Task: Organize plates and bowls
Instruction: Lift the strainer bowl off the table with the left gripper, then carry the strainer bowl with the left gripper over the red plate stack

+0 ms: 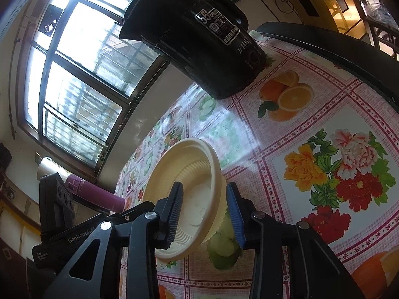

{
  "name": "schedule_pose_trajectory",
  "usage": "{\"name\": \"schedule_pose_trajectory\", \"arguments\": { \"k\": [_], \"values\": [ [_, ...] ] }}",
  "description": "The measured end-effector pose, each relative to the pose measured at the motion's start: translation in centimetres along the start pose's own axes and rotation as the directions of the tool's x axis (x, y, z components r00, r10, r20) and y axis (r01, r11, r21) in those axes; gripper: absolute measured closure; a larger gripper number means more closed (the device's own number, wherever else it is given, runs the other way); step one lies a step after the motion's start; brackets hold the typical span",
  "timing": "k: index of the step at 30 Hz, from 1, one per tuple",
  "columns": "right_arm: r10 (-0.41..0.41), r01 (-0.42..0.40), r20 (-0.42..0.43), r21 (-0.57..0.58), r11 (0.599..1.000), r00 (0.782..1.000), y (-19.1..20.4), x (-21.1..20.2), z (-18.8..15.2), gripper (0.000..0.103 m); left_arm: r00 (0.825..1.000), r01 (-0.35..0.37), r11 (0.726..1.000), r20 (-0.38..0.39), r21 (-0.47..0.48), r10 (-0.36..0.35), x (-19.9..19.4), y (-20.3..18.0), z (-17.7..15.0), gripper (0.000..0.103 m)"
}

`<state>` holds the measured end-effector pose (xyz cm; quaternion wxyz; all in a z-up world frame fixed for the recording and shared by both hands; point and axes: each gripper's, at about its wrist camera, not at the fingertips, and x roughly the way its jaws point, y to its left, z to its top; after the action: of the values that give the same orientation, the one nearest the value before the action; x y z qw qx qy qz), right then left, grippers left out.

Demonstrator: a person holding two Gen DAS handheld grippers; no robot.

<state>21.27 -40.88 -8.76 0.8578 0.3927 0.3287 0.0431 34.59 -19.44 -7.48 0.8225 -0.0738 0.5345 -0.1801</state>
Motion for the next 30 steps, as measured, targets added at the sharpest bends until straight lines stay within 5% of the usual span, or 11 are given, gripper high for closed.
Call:
{"name": "schedule_pose_trajectory", "arguments": {
  "k": [3,8,20,30],
  "values": [
    [-0.013,0.013,0.002,-0.007,1.000,1.000,0.1,0.1,0.0,0.076,1.000,0.025,1.000,-0.011,-0.007,-0.025,0.2,0.1,-0.1,0.056],
    [-0.035,0.035,0.001,0.004,0.999,0.999,-0.4,0.2,0.0,0.091,0.999,0.047,0.999,-0.012,0.016,-0.047,-0.2,-0.4,-0.3,0.062],
    [-0.041,0.041,-0.031,0.000,0.999,0.999,0.4,-0.2,-0.8,0.094,0.997,0.068,0.997,-0.026,0.028,-0.067,-1.9,0.6,-1.6,0.062],
    [0.040,-0.049,-0.115,-0.071,0.996,0.993,6.3,-2.3,-6.3,0.094,0.999,0.035,0.999,0.038,0.002,-0.035,-9.6,5.4,-6.0,0.062]
  ]
}}
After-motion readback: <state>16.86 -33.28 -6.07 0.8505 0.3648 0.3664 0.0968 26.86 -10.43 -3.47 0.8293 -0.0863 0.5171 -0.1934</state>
